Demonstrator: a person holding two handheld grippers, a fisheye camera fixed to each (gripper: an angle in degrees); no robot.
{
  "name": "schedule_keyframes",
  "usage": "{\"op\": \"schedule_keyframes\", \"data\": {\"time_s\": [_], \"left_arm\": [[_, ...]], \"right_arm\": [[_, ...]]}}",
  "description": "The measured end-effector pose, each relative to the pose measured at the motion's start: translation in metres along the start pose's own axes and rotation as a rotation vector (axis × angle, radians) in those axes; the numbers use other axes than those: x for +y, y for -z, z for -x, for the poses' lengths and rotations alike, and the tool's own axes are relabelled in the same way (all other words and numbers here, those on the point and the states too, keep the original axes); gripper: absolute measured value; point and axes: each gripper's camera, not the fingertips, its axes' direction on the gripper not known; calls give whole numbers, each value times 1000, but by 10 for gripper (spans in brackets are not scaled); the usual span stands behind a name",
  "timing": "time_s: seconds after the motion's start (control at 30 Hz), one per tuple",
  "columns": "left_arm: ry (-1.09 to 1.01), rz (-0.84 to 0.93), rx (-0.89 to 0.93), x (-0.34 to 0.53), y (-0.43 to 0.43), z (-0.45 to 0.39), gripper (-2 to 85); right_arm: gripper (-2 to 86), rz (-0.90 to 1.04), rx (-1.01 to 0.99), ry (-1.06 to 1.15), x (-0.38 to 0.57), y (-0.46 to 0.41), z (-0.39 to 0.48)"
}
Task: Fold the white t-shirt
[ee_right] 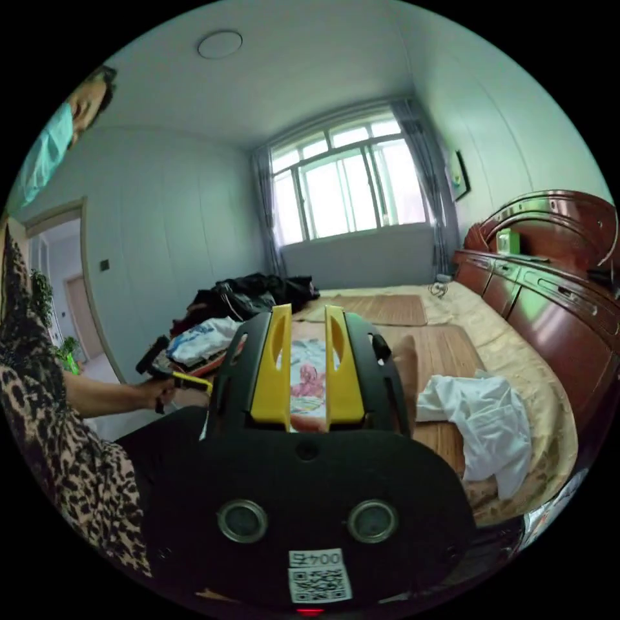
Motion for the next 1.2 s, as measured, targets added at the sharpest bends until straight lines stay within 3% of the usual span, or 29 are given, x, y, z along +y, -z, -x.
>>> {"op": "schedule_keyframes", "data": {"time_s": [0.17,0.57,0.77,0.97,1.2], "left_arm": [[26,-10,20,-80,-21,23,3],[28,58,-27,-204,-100,65,2],[70,163,-70,-227,-149,83,3],[55,146,-22,-251,-167,87,2],[-12,143,-37,-295,-190,77,2]], "right_arm": [[126,246,-28,-73,-8,-136,-39],[116,477,-11,-112,-10,-322,-97],[91,642,-71,-190,-2,-400,-131],[67,766,4,-136,16,-451,-144],[64,751,90,-134,5,-485,-172]]}}
